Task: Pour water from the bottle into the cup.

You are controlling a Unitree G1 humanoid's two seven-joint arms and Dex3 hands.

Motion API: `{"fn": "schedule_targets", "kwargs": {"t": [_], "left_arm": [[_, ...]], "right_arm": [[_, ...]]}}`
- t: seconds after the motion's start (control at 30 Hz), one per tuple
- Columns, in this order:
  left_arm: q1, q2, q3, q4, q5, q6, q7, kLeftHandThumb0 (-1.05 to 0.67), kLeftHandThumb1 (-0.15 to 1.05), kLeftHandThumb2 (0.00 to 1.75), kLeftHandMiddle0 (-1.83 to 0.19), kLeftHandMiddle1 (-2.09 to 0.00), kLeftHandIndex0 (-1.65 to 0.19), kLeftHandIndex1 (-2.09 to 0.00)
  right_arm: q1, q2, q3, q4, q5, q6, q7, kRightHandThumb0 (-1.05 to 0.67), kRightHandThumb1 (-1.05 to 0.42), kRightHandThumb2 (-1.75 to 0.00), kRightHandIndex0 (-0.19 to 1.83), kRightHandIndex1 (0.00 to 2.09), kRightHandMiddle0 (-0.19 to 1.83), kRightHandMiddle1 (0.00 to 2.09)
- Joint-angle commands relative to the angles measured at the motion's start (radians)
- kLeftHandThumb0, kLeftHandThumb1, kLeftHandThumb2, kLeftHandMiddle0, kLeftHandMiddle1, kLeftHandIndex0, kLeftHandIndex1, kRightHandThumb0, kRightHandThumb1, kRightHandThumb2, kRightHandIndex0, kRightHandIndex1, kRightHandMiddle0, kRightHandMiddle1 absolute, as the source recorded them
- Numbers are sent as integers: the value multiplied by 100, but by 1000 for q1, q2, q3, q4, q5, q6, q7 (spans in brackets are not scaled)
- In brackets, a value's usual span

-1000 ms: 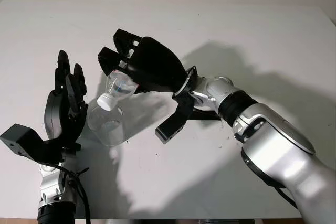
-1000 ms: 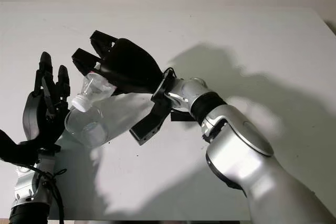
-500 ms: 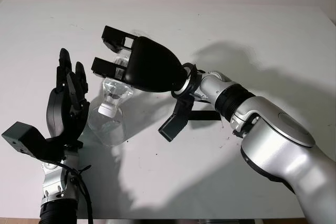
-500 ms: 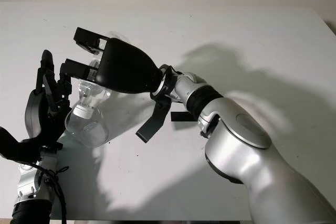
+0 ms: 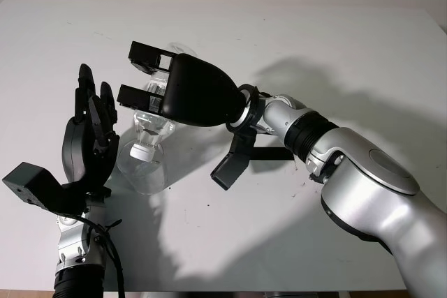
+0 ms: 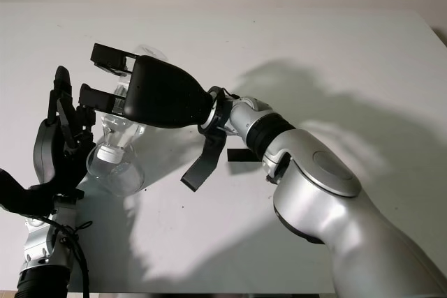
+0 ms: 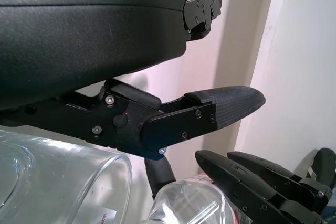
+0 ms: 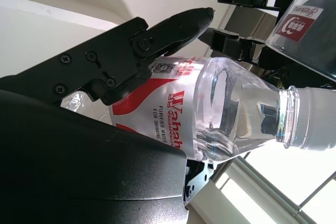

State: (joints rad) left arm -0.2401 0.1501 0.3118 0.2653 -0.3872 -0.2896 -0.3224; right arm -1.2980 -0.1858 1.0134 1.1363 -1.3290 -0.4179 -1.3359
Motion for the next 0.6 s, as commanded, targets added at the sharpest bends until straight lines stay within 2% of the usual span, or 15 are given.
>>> {"fn": "schedule_targets", "kwargs": {"t": [0.0, 0.07, 0.13, 0.17, 0.23, 0.37, 0.47, 0.57], "left_arm": [[30, -24, -5, 26, -2, -10, -4, -75, 105, 67, 19, 0, 19, 0], [29, -25, -4, 30, -4, -12, -4, -74, 105, 67, 19, 0, 19, 0], [27, -26, -3, 33, -5, -15, -7, -74, 105, 66, 19, 0, 19, 0], [27, -25, -4, 36, -2, -16, -6, -75, 105, 67, 19, 0, 19, 0], [26, -23, -4, 40, 1, -21, -7, -75, 105, 67, 19, 0, 19, 0], [25, -23, -4, 40, -2, -19, -6, -75, 105, 67, 19, 0, 19, 0], [21, -23, -2, 53, -4, -24, -11, -74, 105, 66, 19, 0, 19, 0], [19, -22, -3, 65, 0, -36, -17, -74, 105, 66, 19, 0, 19, 0]], "right_arm": [[-28, 2, -10, -9, 18, -17, -12, -40, -105, -16, 132, 209, 95, 209], [-24, 5, -18, -6, 32, -26, -19, -42, -105, -15, 129, 209, 88, 209], [-13, 6, -38, -8, 64, -50, -14, -44, -105, -17, 129, 209, 89, 209], [-6, 7, -56, -7, 96, -89, -3, -47, -104, -15, 127, 209, 76, 209], [10, 9, -99, 2, 168, -168, 25, -48, -105, -11, 129, 209, 71, 209], [49, -8, -219, 16, 339, -290, 177, -45, -105, -22, 131, 209, 105, 209], [74, -41, -273, 3, 388, -271, 227, -44, -105, -26, 125, 209, 109, 209], [108, -68, -336, -1, 461, -324, 310, -43, -105, -23, 121, 209, 107, 209]]}}
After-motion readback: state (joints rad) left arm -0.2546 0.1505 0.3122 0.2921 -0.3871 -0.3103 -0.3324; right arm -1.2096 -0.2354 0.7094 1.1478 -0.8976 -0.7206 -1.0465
